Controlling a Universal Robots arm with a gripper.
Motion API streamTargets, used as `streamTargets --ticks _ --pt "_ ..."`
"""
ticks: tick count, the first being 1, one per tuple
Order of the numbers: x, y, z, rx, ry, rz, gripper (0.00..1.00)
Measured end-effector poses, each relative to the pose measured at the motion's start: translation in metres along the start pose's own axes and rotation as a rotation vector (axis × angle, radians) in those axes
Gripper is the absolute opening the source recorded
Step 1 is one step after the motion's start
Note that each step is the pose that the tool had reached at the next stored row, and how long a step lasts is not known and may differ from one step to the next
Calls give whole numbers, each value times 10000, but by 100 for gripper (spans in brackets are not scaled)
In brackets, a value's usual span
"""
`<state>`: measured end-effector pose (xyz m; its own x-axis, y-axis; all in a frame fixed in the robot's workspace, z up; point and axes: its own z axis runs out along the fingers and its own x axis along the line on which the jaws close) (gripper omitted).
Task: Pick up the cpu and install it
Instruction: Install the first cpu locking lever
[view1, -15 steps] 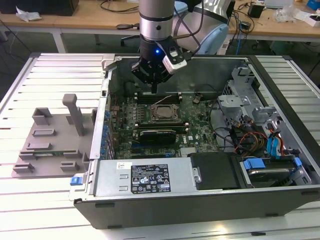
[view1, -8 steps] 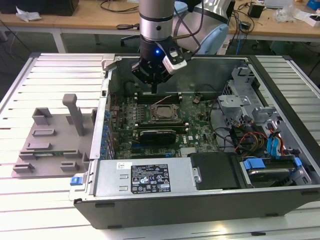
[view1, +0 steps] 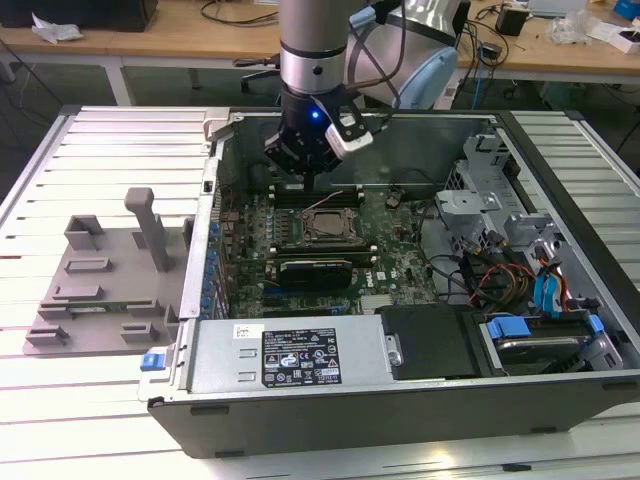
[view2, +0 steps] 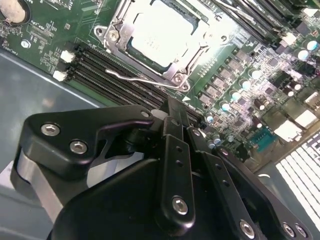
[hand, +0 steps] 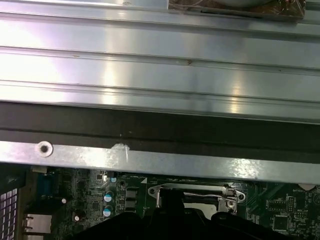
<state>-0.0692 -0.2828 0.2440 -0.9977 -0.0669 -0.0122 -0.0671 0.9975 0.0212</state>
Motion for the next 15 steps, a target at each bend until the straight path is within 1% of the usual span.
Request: streamTargets --ticks 2,3,5,10,15 --pt "-15 -2 43 0 7 -5 11" --pt "-28 -2 90 0 13 -11 11" --pt "-37 10 150 -2 14 -66 11" --pt "-74 30 205 -2 17 -142 11" --pt "-140 25 239 -3 29 -142 11"
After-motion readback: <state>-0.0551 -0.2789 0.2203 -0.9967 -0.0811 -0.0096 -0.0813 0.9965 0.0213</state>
